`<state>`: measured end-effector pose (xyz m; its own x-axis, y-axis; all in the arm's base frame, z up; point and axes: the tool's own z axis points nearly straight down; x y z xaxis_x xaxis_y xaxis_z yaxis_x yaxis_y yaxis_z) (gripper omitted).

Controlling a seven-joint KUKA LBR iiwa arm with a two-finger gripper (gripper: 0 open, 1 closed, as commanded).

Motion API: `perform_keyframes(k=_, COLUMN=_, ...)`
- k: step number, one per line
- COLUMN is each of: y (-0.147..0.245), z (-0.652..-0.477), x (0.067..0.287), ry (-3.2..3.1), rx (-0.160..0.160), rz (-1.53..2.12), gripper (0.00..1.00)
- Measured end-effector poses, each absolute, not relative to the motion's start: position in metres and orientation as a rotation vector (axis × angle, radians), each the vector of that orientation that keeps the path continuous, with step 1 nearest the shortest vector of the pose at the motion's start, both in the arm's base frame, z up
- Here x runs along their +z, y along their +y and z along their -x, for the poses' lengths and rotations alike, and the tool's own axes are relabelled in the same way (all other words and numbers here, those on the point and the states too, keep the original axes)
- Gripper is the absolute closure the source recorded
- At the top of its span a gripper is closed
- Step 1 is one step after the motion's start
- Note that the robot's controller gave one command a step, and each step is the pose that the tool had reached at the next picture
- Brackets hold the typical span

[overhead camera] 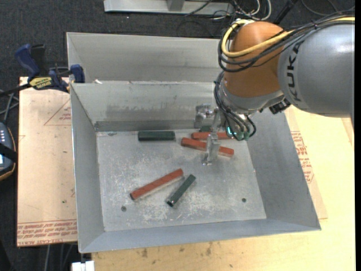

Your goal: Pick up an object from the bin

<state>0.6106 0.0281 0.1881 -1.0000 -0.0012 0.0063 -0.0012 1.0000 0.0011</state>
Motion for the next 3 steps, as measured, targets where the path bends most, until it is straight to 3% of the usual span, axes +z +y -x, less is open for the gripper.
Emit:
perform_keyframes(k=1, y=0.028, z=-0.612, x=0.193, ry=-3.143, rx=-0.002, rz=-0.001, gripper=0.00)
perform_keyframes(k=2, y=0.019, z=-0.623, x=0.166, ry=-3.148, rx=-0.002, rz=-0.119, gripper=0.00)
perform_keyframes(k=3, y=0.008, z=-0.643, x=0.116, ry=-3.108, rx=0.000, rz=-0.499, gripper=0.00)
